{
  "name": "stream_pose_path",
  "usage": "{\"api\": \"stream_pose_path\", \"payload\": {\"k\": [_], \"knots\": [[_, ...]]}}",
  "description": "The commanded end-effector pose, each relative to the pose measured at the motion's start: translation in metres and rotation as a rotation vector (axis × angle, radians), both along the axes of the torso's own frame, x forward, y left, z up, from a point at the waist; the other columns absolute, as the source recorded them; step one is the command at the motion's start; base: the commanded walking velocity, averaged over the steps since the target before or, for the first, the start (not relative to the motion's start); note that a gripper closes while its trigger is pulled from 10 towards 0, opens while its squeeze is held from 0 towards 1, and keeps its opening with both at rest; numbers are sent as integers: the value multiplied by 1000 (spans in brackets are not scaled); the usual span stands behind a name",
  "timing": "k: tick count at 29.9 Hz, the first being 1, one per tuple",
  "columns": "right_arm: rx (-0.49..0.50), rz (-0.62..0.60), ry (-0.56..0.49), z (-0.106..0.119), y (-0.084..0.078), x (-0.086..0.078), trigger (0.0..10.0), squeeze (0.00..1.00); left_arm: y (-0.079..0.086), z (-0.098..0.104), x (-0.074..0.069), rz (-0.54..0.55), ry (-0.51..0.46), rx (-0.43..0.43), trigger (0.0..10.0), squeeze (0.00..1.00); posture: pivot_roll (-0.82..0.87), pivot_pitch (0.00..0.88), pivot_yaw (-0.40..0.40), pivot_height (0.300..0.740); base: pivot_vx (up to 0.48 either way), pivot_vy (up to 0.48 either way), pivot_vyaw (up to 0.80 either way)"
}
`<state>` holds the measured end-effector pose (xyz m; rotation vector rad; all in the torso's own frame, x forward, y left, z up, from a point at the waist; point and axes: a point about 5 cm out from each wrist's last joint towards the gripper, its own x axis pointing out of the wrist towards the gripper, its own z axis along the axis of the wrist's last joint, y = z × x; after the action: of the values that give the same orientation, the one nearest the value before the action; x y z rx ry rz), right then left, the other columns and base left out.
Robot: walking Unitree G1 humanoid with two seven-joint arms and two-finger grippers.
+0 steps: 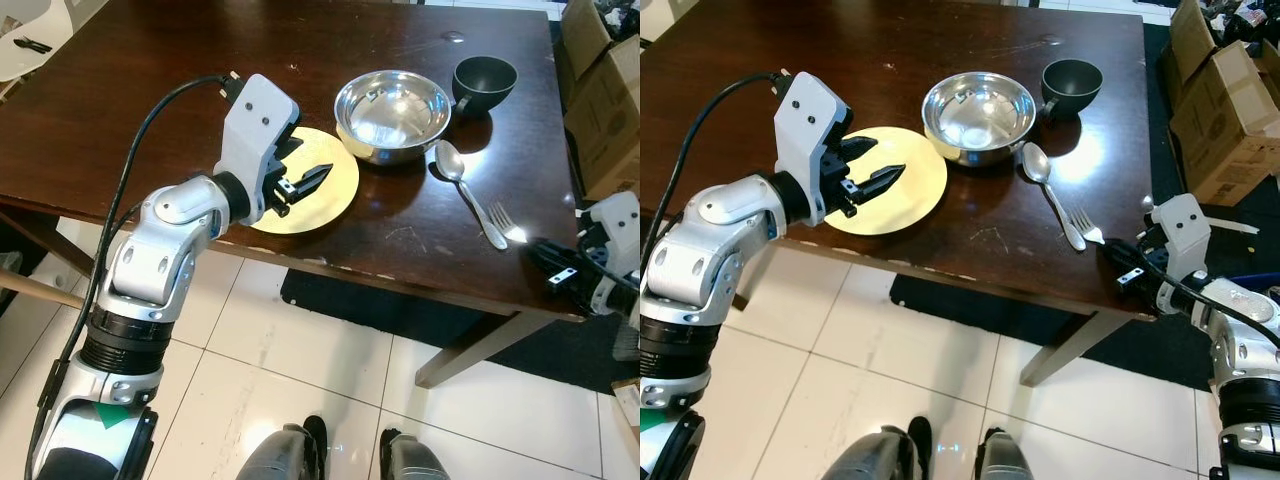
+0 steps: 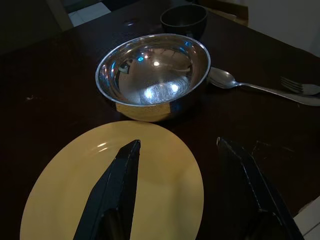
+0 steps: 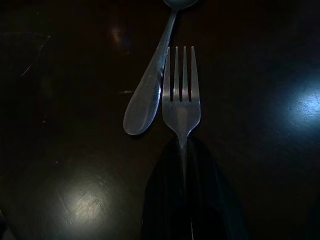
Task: Setting the table
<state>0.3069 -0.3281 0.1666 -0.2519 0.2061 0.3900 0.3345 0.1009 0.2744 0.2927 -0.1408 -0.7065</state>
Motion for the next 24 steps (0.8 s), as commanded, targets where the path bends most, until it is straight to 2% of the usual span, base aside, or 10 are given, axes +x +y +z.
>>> {"api": "stream_pose_path", "payload": {"k": [1, 5, 8, 11, 12, 16, 17, 21, 22, 24], "knots": [[35, -48, 109, -29, -1, -7, 0, 0, -2, -2, -1, -8, 4, -5, 10000, 0, -65, 196, 177, 740, 0, 0, 0], [106, -79, 15, -14, 0, -3, 0, 0, -2, -2, -1, -7, 4, -10, 10000, 0, -69, 196, 174, 740, 0, 0, 0], [188, -123, -184, 23, 5, 0, 0, 0, -4, -2, 0, -4, 3, -15, 10000, 0, -75, 196, 174, 740, 0, 0, 0], [210, -161, -285, 42, 7, 0, 0, 0, -4, -2, 1, -2, 2, -18, 10000, 0, -81, 192, 173, 740, 0, 0, 0], [222, -172, -357, 55, 11, -2, 10000, 0, -4, -2, 1, 0, 0, -22, 10000, 0, -83, 190, 174, 740, 0, 0, 0], [244, -163, -456, 74, 23, -7, 10000, 0, -4, -1, 2, 4, -4, -30, 10000, 0, -91, 185, 175, 740, 0, 0, 0], [255, -117, -516, 85, 43, -11, 10000, 0, -4, -1, 2, 8, -6, -37, 10000, 0, -98, 181, 174, 740, 0, 0, 0], [261, -81, -543, 90, 62, -14, 10000, 0, -5, -2, 2, 13, -9, -43, 10000, 0, -104, 177, 174, 740, 0, 0, 0], [284, -55, -557, 87, 90, -15, 10000, 0, -4, -2, 3, 28, -16, -57, 10000, 0, -109, 169, 172, 740, 0, 0, 0], [297, -52, -563, 86, 104, -15, 10000, 0, -4, -3, 3, 35, -18, -63, 10000, 0, -109, 167, 172, 740, 0, 0, 0]]}}
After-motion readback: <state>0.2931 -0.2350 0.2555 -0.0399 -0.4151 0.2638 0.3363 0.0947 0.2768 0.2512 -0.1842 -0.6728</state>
